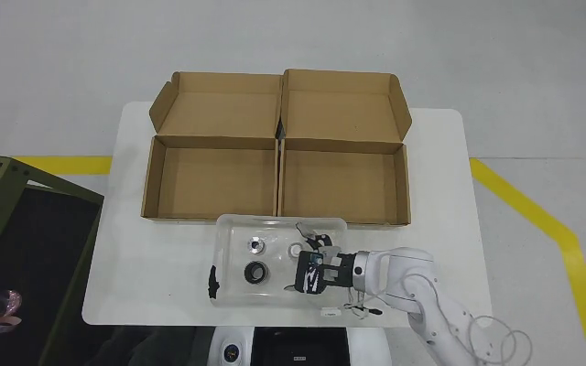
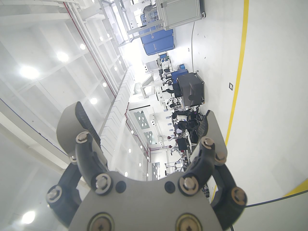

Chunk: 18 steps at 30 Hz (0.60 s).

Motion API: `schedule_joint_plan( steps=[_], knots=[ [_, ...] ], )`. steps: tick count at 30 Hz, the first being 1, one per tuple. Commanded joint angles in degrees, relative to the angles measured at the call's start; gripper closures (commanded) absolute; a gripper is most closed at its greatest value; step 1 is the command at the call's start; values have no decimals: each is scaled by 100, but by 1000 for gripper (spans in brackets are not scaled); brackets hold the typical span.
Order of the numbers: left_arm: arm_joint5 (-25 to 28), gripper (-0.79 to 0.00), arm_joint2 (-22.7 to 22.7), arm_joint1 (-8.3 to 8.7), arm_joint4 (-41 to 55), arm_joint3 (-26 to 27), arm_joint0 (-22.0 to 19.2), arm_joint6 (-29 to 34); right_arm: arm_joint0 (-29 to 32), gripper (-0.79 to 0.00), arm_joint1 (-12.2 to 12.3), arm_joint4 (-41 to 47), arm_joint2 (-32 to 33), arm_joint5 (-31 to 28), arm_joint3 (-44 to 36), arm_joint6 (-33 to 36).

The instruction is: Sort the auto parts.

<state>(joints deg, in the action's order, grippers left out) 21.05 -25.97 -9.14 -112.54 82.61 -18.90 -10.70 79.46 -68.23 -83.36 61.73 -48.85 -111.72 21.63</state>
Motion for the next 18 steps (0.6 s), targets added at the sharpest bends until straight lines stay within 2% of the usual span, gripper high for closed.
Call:
schedule_joint_plan(
  steps=[1, 2, 3, 4, 10, 13, 18],
  knots=[
    [0, -785, 0, 0, 0, 0, 0, 0, -46, -785, -1, 29, -48, 12, 37, 50],
    [0, -785, 0, 0, 0, 0, 0, 0, -70, -785, -1, 40, -72, 21, 70, 86],
    [0, -785, 0, 0, 0, 0, 0, 0, -94, -717, -1, 57, -92, 35, 97, 112],
    [0, -785, 0, 0, 0, 0, 0, 0, -119, -683, -1, 74, -109, 48, 134, 137],
    [0, -785, 0, 0, 0, 0, 0, 0, -253, -603, 3, 160, -173, 136, 336, 209],
    [0, -785, 0, 0, 0, 0, 0, 0, -300, -391, 7, 180, -205, 167, 409, 229],
    [0, -785, 0, 0, 0, 0, 0, 0, -366, -329, 16, 178, -262, 207, 491, 264]
  ],
)
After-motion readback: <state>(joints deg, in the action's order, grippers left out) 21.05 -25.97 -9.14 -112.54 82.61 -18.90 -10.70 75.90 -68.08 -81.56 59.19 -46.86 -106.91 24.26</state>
